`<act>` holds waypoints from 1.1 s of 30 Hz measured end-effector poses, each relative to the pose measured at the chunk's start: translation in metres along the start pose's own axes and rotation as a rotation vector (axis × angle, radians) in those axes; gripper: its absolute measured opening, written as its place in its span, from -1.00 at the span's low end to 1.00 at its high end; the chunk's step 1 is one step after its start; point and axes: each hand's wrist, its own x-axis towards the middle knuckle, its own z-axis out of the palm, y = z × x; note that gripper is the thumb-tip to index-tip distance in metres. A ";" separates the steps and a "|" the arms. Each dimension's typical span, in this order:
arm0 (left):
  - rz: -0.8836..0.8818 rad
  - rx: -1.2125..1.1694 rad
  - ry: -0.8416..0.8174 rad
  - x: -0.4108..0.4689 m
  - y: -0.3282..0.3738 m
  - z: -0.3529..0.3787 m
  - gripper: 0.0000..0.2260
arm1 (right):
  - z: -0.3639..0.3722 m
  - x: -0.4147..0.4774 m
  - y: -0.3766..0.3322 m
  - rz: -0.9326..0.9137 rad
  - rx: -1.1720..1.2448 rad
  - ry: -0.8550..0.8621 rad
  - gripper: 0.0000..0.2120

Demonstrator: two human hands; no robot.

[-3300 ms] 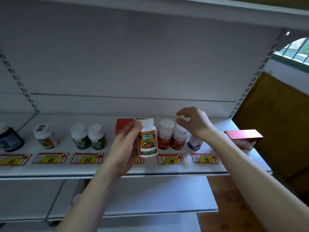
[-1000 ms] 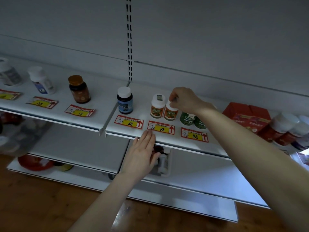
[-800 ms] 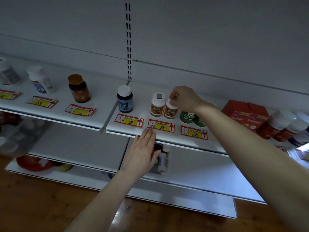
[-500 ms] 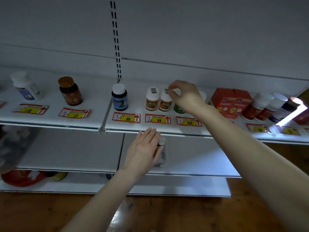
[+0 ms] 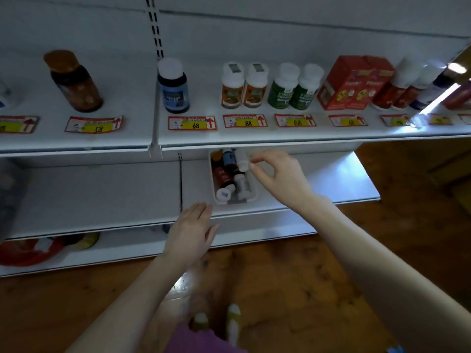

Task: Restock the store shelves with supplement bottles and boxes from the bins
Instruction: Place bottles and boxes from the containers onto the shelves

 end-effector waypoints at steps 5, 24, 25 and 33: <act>-0.114 -0.096 -0.057 0.004 -0.021 0.034 -0.63 | 0.052 -0.001 0.044 0.158 0.027 -0.134 -0.78; -0.331 0.102 -0.193 0.182 -0.050 0.201 -0.53 | 0.185 0.014 0.210 0.293 0.032 -0.189 -0.70; -0.347 0.149 -0.202 0.185 -0.049 0.205 -0.51 | 0.189 0.017 0.215 0.289 0.029 -0.185 -0.70; -0.424 0.285 -0.275 0.203 -0.048 0.218 -0.47 | 0.206 0.040 0.236 0.264 0.021 -0.134 -0.74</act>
